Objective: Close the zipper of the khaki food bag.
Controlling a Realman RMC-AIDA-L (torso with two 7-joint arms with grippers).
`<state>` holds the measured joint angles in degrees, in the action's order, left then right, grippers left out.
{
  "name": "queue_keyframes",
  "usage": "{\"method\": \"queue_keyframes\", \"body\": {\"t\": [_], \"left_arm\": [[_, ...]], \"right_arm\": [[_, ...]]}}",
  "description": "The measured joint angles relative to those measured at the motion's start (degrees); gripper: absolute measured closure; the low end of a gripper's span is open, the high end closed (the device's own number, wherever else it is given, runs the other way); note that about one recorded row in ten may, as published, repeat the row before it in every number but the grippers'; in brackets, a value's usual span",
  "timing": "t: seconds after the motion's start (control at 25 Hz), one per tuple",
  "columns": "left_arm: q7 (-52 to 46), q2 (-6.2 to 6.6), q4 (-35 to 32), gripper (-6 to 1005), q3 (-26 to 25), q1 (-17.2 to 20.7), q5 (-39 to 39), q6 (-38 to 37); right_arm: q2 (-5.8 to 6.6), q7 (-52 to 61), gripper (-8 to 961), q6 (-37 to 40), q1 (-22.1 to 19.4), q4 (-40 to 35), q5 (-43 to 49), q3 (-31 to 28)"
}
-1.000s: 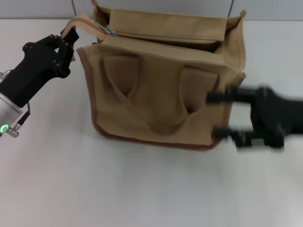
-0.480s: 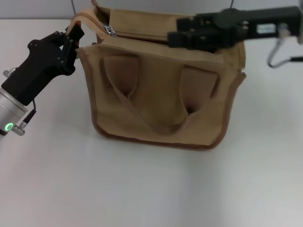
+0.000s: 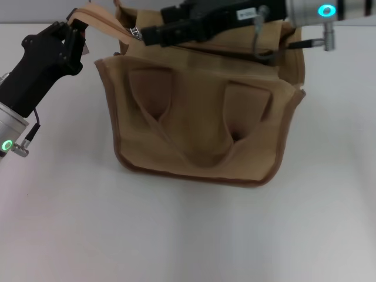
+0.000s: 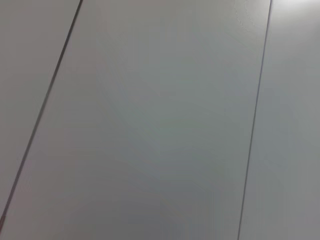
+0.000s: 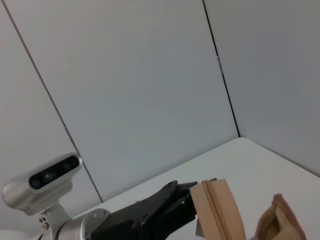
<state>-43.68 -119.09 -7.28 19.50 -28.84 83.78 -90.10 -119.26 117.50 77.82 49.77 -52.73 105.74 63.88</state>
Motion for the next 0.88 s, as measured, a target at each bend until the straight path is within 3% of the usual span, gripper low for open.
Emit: {"method": "queue_keyframes", "body": {"t": [0.2,0.4,0.64,0.88], "left_arm": [[0.0,0.00,0.0,976,0.0,-0.4,-0.2,-0.1],[0.0,0.00,0.0,976,0.1,-1.0,-0.2,-0.3],[-2.2,0.03,-0.6,976,0.0,-1.8,-0.3,-0.7],[-2.8,0.14,-1.0,976,0.2,-2.2,-0.3,-1.6]], "right_arm": [[-0.22,-0.9,168,-3.5,2.8,3.7,-0.1,2.5],[-0.33,-3.4,168,-4.9,2.7,4.2,-0.3,5.2],[-0.21,-9.2,169,-4.0,-1.6,2.8,-6.0,5.4],[-0.15,-11.7,169,-3.3,-8.2,-4.9,-9.2,5.2]]}}
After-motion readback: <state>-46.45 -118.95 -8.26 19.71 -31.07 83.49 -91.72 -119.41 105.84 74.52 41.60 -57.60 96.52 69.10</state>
